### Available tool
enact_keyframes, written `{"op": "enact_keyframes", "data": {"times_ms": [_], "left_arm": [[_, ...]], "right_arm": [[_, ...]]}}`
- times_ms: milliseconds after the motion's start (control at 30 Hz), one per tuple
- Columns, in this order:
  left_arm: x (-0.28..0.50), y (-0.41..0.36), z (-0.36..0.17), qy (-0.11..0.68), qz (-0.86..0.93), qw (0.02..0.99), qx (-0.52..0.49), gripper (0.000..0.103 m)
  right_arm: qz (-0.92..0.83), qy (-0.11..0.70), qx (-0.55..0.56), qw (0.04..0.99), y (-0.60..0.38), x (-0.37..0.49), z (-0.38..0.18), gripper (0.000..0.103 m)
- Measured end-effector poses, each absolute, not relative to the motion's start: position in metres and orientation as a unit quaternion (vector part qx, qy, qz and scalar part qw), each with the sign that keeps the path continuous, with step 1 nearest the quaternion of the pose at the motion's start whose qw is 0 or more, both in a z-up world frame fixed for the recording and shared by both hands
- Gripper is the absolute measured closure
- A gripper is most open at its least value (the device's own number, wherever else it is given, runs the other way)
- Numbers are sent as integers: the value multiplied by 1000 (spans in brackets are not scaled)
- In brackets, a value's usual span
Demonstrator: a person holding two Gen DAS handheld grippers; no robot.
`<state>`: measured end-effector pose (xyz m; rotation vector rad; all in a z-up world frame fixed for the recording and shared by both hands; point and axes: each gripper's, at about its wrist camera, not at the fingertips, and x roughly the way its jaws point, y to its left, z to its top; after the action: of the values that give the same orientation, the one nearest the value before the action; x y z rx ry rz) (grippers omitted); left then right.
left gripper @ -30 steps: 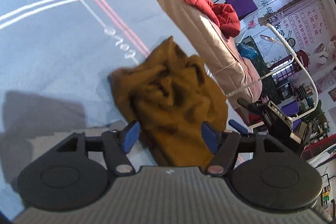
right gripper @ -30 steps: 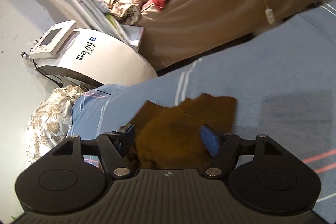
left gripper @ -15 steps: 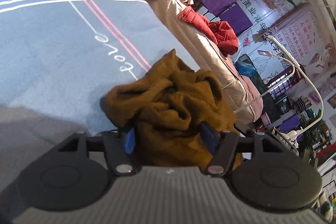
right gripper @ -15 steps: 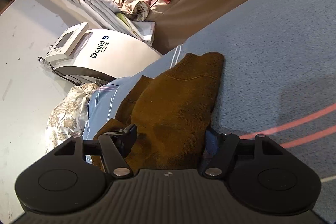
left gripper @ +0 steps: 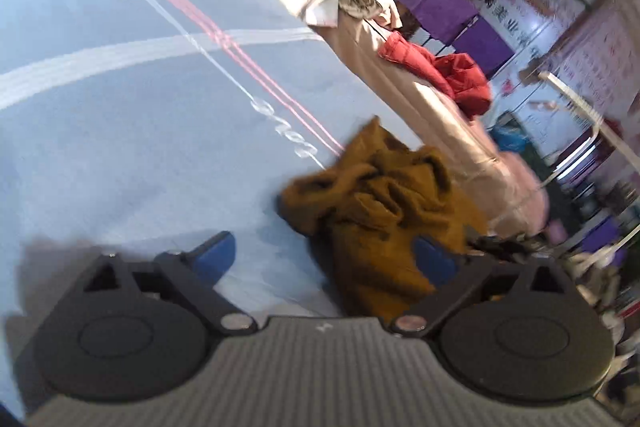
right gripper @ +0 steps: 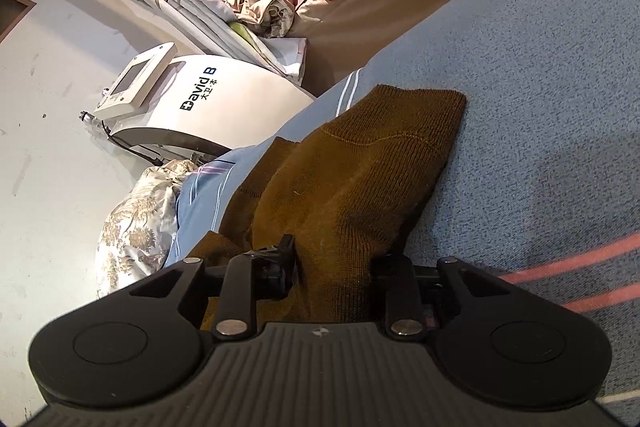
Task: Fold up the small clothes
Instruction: 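Lift the folded sweater off the bed with both grippers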
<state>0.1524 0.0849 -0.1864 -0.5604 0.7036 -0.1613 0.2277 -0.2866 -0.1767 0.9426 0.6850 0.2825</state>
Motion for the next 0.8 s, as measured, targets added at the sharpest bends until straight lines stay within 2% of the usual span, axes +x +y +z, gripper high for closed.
{"op": "enact_keyframes", "data": {"times_ms": [233,300,367,467,567,633,800], "left_arm": [[190,67,-190,338,-139,892,-267,6],[205,61,-195,335,-156,887,-278,19],[214,57,-200,343,-148,887,-270,52],[218,69,-209,360,-152,860,-328,69],[220,74,-215,369,-147,848,-352,76],[220,73,-212,371,-141,843,-364,78],[218,60,-182,364,-158,848,-351,82]], "right_arm": [[130,325,445,824,-287,222,-177,54],[129,328,447,822,-287,223,-176,54],[130,330,449,820,-288,221,-176,54],[130,331,450,819,-289,223,-176,54],[131,329,449,820,-287,224,-176,60],[125,334,433,828,-284,225,-175,75],[105,320,381,861,-276,218,-149,85]]}}
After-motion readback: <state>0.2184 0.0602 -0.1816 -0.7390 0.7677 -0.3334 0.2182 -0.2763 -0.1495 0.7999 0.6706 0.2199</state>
